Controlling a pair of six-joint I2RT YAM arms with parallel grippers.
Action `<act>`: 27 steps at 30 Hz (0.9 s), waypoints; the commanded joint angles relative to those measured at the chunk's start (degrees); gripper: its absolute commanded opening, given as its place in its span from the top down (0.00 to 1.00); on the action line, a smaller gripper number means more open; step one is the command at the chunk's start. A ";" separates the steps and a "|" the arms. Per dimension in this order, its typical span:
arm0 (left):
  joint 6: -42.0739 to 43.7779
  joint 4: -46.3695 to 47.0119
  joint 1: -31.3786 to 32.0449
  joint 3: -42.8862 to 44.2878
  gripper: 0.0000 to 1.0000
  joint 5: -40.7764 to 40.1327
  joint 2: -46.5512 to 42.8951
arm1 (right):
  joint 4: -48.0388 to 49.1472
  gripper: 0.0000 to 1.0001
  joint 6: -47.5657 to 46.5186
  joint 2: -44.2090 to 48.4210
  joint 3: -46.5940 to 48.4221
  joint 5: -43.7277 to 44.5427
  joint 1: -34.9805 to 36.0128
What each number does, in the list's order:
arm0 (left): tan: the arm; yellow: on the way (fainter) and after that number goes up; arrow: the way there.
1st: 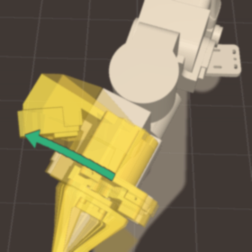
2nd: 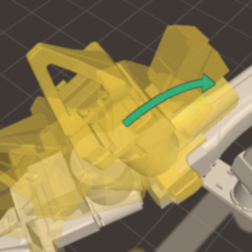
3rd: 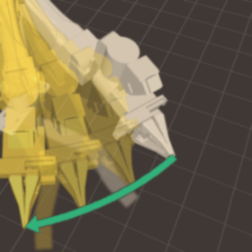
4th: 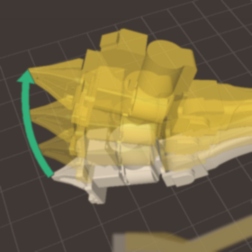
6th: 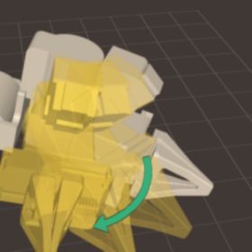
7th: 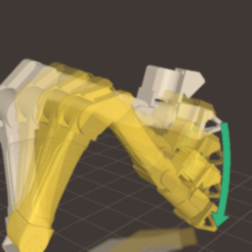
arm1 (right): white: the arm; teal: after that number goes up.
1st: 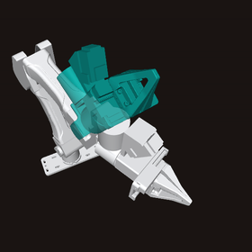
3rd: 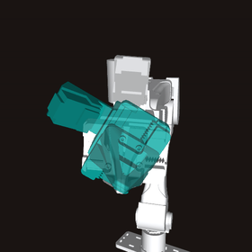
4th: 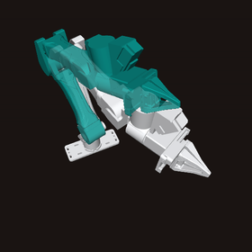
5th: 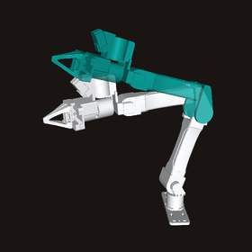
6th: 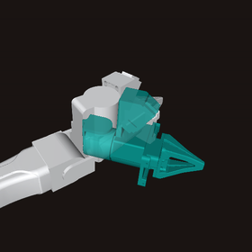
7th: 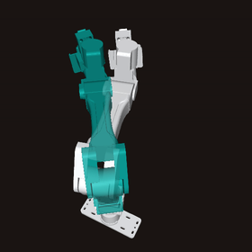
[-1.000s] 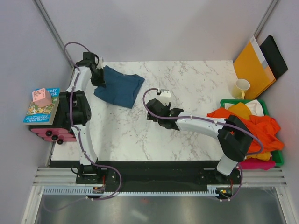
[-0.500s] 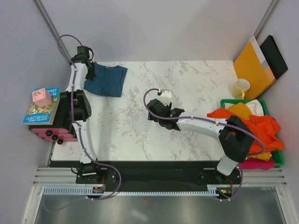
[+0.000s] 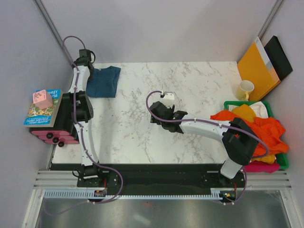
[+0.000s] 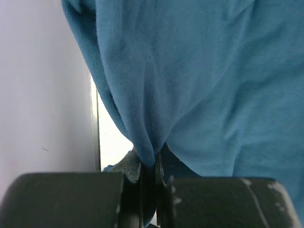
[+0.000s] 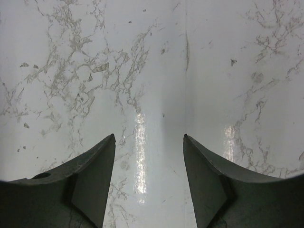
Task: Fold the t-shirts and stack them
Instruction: Neatly place the folded tshirt to the corner
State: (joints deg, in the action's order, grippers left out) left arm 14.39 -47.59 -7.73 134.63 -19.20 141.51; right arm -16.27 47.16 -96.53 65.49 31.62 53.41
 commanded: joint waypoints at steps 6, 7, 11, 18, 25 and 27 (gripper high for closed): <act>5.29 4.44 -2.64 2.39 0.98 -6.90 3.33 | 1.59 0.33 0.39 1.43 -1.51 -0.41 0.29; 5.64 5.22 -2.73 2.39 0.98 -7.60 3.42 | 1.59 0.33 0.31 1.43 -1.86 -0.33 0.12; 6.52 6.28 -3.52 3.10 0.98 -8.66 4.47 | 1.51 0.33 0.39 1.61 -2.30 -0.33 0.03; 5.21 6.99 -3.79 2.49 0.94 -8.05 3.34 | 1.59 0.33 -0.31 1.61 -2.13 -0.50 0.12; -2.26 9.27 -3.70 -2.35 0.18 4.77 -6.85 | 2.12 0.33 -2.07 0.73 -0.02 -2.08 0.20; -3.84 9.80 -3.44 -3.67 0.04 7.15 -9.05 | 2.21 0.33 -2.24 0.47 0.42 -2.17 0.20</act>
State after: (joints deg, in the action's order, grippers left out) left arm 15.81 -41.69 -11.29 131.90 -19.57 142.71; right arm -15.79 45.98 -96.53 63.26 29.91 53.41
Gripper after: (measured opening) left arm 0.835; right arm 0.671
